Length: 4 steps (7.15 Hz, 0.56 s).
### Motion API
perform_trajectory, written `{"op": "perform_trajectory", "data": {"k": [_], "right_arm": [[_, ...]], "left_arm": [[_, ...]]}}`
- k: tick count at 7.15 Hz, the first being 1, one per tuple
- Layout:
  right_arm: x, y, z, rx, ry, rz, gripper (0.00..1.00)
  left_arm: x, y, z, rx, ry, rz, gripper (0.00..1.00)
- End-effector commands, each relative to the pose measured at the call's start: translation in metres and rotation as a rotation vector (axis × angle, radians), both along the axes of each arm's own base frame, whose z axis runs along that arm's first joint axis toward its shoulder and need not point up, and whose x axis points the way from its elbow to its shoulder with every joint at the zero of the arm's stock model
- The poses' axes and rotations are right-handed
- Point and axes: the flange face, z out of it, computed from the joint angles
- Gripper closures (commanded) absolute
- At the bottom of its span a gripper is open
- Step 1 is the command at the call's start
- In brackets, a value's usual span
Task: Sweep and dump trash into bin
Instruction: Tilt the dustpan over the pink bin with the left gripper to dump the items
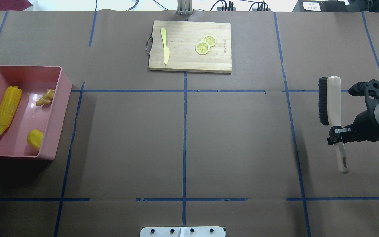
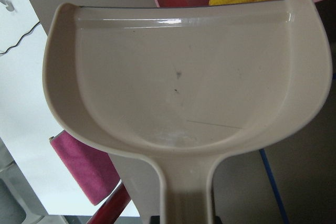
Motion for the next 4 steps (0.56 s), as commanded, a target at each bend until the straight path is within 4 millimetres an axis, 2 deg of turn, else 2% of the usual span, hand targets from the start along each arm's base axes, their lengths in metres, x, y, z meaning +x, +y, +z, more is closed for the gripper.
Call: {"op": "perform_trajectory", "data": {"k": [1, 2, 4], "right_arm": [[0.000, 0.000, 0.007, 0.002, 0.005, -0.008, 0.99], [0.000, 0.000, 0.007, 0.002, 0.005, -0.008, 0.99], [-0.001, -0.001, 0.005, 0.001, 0.002, -0.003, 0.99]], "left_arm": [[0.022, -0.002, -0.020, -0.157, 0.301, -0.029, 0.91], [0.051, -0.014, -0.053, -0.173, 0.375, -0.018, 0.90], [0.179, -0.023, -0.105, -0.283, 0.467, 0.070, 0.90]]}}
